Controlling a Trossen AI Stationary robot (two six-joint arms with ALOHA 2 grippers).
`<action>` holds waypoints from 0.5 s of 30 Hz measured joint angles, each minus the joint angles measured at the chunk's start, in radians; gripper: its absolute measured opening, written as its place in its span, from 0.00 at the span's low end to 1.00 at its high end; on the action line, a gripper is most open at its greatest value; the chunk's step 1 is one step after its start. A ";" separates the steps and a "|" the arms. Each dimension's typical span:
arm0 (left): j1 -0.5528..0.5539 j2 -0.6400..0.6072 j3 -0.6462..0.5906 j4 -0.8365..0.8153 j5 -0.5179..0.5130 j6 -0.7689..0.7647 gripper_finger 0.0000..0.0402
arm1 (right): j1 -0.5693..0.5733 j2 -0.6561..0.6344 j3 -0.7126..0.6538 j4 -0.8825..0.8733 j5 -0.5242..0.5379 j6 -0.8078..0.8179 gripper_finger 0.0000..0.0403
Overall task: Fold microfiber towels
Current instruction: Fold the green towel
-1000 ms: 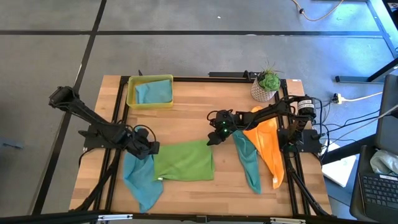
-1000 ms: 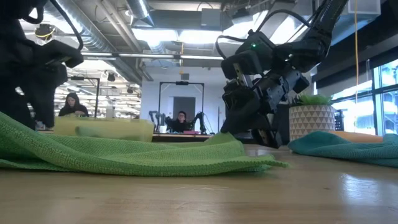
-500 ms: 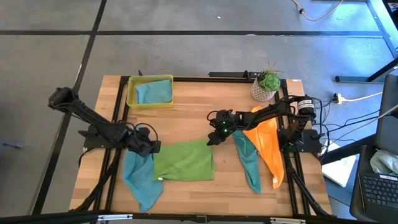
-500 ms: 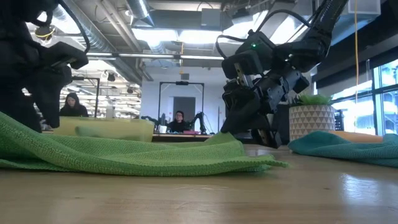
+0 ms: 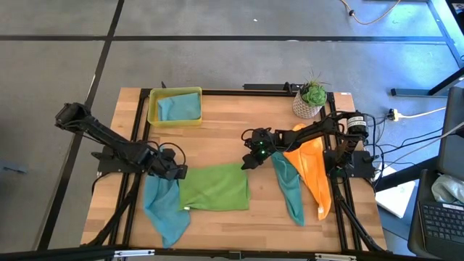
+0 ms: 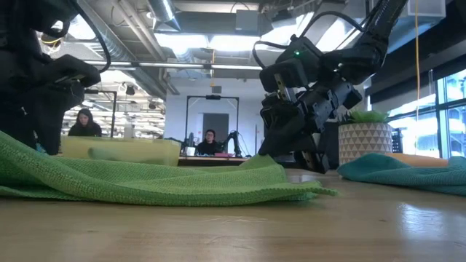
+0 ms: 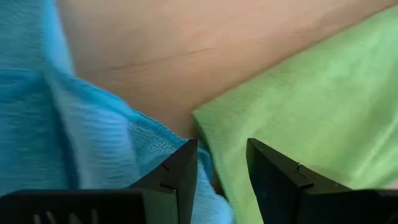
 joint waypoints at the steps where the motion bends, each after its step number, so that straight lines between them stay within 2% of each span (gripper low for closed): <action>1: 0.001 0.008 0.000 0.014 0.002 0.001 0.32 | 0.000 0.000 0.000 0.000 0.000 -0.006 0.07; 9: 0.005 0.119 0.000 0.119 0.044 0.009 0.32 | 0.000 0.000 0.000 0.000 -0.006 -0.016 0.07; 15: 0.005 0.130 0.001 0.147 0.042 0.008 0.32 | 0.000 0.000 0.000 -0.001 -0.027 -0.017 0.07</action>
